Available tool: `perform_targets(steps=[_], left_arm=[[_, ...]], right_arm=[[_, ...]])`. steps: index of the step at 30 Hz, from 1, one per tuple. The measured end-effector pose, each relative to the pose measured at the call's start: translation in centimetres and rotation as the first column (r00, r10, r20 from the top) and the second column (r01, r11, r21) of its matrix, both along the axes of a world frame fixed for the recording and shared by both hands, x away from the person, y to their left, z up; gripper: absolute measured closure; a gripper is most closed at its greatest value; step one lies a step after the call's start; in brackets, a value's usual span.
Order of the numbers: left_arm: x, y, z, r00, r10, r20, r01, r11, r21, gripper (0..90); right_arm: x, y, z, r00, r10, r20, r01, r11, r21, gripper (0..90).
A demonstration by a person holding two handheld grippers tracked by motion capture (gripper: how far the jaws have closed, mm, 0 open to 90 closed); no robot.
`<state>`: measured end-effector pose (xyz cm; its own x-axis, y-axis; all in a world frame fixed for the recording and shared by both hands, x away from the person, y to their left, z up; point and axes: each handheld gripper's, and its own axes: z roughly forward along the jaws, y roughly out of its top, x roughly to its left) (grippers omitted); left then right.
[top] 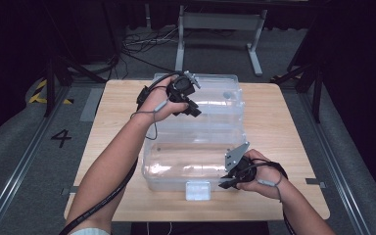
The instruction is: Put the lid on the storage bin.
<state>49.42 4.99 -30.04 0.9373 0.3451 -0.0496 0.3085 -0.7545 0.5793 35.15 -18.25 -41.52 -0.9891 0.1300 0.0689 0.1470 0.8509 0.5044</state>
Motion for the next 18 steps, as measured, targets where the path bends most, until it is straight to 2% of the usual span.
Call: perform_targets(steps=[1,3,6,11,13,18], left_arm=[[-0.02,0.06,0.04,1.0,0.005,0.002,-0.005,1.0,0.007,73.6],[0.03,0.16,0.13,0.9999,0.013,0.002,-0.013,0.9998,0.017,79.4],[0.0,0.16,0.18,0.9999,0.005,-0.015,-0.005,0.9999,0.015,82.2],[-0.24,-0.21,0.58,1.0,-0.007,-0.005,0.007,0.9976,0.068,83.1],[-0.39,-0.43,0.7,0.9998,-0.013,0.012,0.012,0.9959,0.09,83.5],[-0.59,-0.63,0.87,0.9997,-0.02,0.011,0.019,0.9947,0.101,83.9]], right_arm=[[0.16,-0.08,0.0,0.9997,0.024,0.008,-0.024,1.0,-0.006,80.7],[0.18,-0.09,-0.02,0.9997,0.024,0.006,-0.024,1.0,-0.005,80.6],[0.18,-0.11,-0.06,0.9997,0.023,-0.001,-0.023,1.0,-0.005,80.5],[0.22,-0.11,-0.1,0.9998,0.021,-0.005,-0.021,1.0,-0.007,80.4],[0.21,-0.09,-0.14,0.9998,0.018,-0.004,-0.018,1.0,-0.005,80.4],[0.23,-0.11,-0.15,0.9996,0.029,-0.001,-0.029,1.0,-0.007,80.4]])
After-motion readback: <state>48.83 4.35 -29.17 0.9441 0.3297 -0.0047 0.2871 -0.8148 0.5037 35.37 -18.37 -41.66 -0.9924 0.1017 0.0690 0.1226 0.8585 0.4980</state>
